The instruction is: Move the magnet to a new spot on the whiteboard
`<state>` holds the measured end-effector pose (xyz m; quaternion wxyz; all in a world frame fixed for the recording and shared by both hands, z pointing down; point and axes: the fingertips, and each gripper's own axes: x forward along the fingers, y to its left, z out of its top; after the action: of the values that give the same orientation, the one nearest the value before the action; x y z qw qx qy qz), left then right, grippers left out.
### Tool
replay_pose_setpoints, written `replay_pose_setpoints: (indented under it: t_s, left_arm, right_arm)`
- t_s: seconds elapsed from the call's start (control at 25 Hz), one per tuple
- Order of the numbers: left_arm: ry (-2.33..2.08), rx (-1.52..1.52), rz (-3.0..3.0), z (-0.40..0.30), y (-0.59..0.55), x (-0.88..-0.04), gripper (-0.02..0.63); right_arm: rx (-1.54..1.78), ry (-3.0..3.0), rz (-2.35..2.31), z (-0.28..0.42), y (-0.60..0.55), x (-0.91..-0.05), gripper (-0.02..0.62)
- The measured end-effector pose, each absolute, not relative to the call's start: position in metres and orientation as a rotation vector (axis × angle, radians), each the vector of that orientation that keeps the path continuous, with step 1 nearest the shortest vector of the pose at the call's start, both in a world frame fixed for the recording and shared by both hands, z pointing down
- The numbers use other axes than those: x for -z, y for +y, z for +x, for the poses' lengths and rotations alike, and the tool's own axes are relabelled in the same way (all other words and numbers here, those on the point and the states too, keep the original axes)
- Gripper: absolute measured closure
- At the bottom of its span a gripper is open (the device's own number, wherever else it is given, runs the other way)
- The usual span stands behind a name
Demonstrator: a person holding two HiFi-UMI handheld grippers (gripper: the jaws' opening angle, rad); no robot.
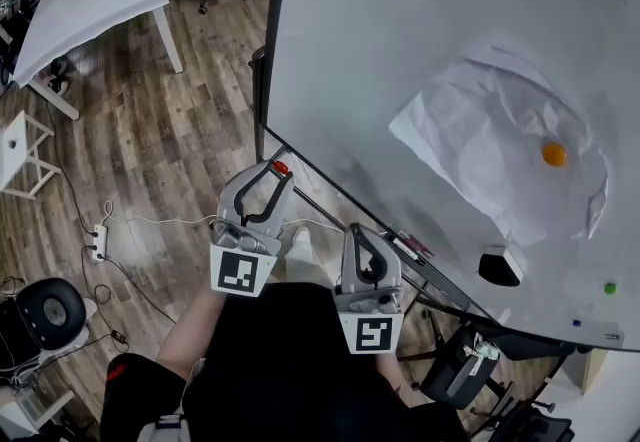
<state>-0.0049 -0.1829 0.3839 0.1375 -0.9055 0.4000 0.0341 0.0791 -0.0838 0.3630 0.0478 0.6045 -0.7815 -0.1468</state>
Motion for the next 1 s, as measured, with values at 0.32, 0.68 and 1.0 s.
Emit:
replay_pose_setpoints:
  t_s: [0.32, 0.68, 1.0]
  left_arm:
    - [1.128, -0.093, -2.625, -0.018, -0.155, -0.381, 0.479]
    - [1.152, -0.073, -2.613, -0.046, -0.131, -0.381, 0.479]
    - [1.207, -0.068, -2.594, -0.079, -0.116, -0.382, 0.479]
  right_arm:
    - [0.446, -2.368, 1.866, 0.069, -0.067, -0.363, 0.594]
    - [0.465, -2.376, 1.865, 0.054, -0.058, -0.362, 0.594]
    - [0.480, -2.409, 1.840, 0.032, -0.058, -0.359, 0.594]
